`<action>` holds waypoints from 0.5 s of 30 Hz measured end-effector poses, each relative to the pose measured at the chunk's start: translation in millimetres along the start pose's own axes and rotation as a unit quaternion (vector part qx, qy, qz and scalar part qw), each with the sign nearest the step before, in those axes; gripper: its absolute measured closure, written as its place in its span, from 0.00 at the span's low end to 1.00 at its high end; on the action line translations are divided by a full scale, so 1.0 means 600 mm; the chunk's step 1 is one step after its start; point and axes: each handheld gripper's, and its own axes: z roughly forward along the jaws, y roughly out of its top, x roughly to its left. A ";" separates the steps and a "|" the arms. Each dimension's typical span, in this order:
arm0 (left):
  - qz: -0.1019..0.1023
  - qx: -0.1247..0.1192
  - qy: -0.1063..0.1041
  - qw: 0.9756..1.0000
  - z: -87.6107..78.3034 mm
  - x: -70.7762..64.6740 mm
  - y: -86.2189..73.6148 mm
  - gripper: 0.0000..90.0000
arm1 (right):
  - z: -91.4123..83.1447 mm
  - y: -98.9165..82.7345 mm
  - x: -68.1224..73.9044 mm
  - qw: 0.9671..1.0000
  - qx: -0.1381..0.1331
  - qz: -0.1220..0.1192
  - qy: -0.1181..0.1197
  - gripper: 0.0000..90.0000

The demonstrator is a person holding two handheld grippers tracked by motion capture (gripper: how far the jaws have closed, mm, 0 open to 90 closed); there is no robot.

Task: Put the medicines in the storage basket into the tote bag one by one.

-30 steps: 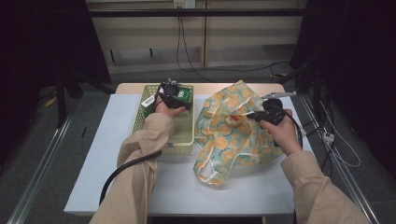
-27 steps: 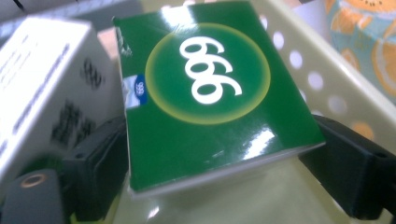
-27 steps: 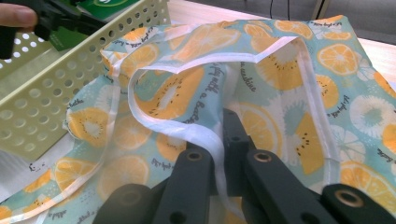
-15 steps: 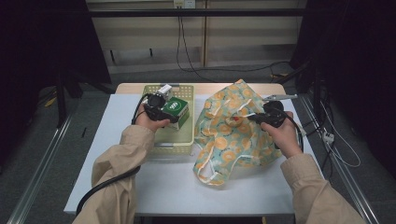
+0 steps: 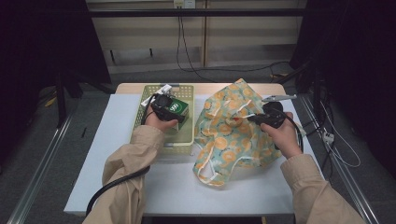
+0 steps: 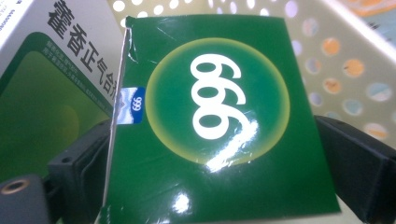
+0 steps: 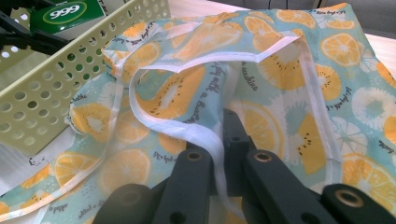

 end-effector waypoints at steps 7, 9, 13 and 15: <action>-0.020 0.002 -0.013 1.000 -0.023 0.016 -0.005 0.18 | -0.004 0.000 -0.001 1.000 -0.003 0.002 -0.005 1.00; -0.025 -0.006 -0.020 0.999 -0.033 0.018 -0.005 0.18 | -0.004 0.001 -0.002 1.000 -0.004 0.002 -0.006 1.00; -0.005 -0.010 -0.047 0.999 -0.067 0.019 0.005 0.18 | -0.001 0.001 -0.001 1.000 -0.004 0.002 -0.004 1.00; -0.004 -0.020 -0.057 0.998 -0.082 0.017 0.011 0.18 | 0.000 0.001 0.000 1.000 -0.004 0.002 -0.005 1.00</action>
